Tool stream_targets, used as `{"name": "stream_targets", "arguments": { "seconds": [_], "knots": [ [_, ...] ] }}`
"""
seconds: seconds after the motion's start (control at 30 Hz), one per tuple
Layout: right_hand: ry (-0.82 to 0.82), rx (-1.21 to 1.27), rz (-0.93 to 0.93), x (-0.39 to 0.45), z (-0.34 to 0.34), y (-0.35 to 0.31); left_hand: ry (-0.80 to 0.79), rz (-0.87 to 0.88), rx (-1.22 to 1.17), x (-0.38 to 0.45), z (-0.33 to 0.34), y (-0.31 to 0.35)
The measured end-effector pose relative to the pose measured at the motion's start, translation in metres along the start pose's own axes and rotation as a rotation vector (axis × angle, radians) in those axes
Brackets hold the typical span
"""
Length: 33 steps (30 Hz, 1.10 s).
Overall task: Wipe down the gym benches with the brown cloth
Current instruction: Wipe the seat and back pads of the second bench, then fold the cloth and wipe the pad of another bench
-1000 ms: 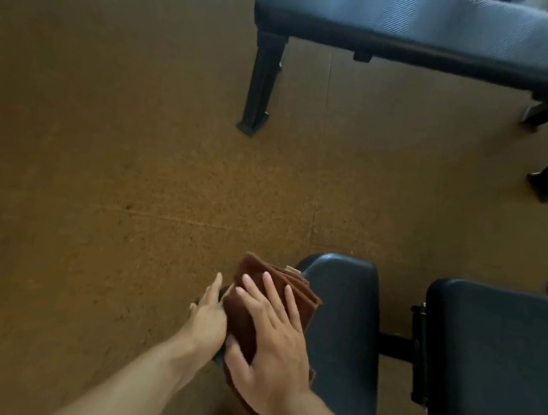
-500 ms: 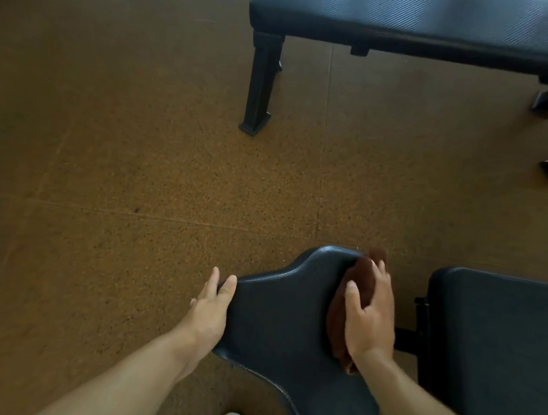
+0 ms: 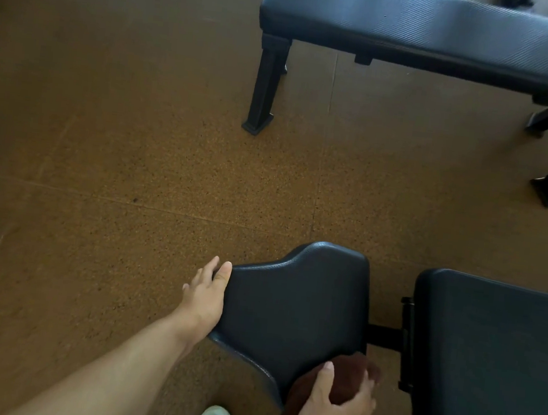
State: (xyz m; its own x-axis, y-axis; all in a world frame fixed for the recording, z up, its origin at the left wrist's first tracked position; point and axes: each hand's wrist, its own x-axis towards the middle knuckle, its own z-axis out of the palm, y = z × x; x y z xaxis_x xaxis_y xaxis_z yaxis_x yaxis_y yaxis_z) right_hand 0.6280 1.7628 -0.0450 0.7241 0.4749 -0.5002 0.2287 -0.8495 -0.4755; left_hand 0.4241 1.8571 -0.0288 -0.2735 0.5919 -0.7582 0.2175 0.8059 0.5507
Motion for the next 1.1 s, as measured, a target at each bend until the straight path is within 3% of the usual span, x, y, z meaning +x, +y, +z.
{"name": "stream_targets", "arguments": {
  "seconds": [0.07, 0.2, 0.3, 0.37, 0.47, 0.53, 0.6, 0.73, 0.83, 0.9, 1.0, 1.1],
  "knots": [
    [-0.080, -0.107, -0.145, -0.011, 0.006, -0.004, 0.010, 0.017, -0.019, -0.002, 0.000, 0.001],
    [-0.267, -0.101, -0.685, -0.065, 0.036, -0.018, 0.022, 0.008, -0.087, -0.011, -0.002, 0.004],
    [-0.456, 0.000, -0.984, -0.088, 0.051, -0.053, -0.197, -0.164, -0.455, -0.040, -0.025, -0.006],
    [-0.685, 0.063, -0.909, -0.097, 0.037, -0.078, -0.265, -0.278, -0.666, -0.063, -0.034, -0.017],
    [-0.994, 0.305, -0.451, -0.102, 0.009, -0.086, -0.290, -0.354, -1.040, -0.104, -0.014, -0.045],
    [-0.978, 0.363, -0.291, -0.113, -0.015, -0.085, -0.227, -0.426, -1.208, -0.137, -0.002, -0.051],
    [-0.927, 0.325, -0.176, -0.131, -0.051, -0.077, -0.249, -0.453, -1.214, -0.182, 0.000, -0.048],
    [-0.916, 0.139, -0.233, -0.173, -0.140, -0.080, -0.183, -0.293, -1.091, -0.271, -0.019, -0.025],
    [-0.941, 0.212, -0.078, -0.194, -0.202, -0.102, -0.089, -0.183, -0.940, -0.331, -0.041, 0.005],
    [-0.991, 0.206, -0.029, -0.201, -0.236, -0.115, -0.146, -0.174, -0.930, -0.366, -0.054, 0.026],
    [-1.014, 0.173, -0.093, -0.216, -0.276, -0.136, -0.208, -0.150, -0.871, -0.408, -0.073, 0.059],
    [-0.996, 0.083, -0.274, -0.229, -0.307, -0.149, -0.124, -0.101, -0.702, -0.432, -0.081, 0.078]
  ]
}}
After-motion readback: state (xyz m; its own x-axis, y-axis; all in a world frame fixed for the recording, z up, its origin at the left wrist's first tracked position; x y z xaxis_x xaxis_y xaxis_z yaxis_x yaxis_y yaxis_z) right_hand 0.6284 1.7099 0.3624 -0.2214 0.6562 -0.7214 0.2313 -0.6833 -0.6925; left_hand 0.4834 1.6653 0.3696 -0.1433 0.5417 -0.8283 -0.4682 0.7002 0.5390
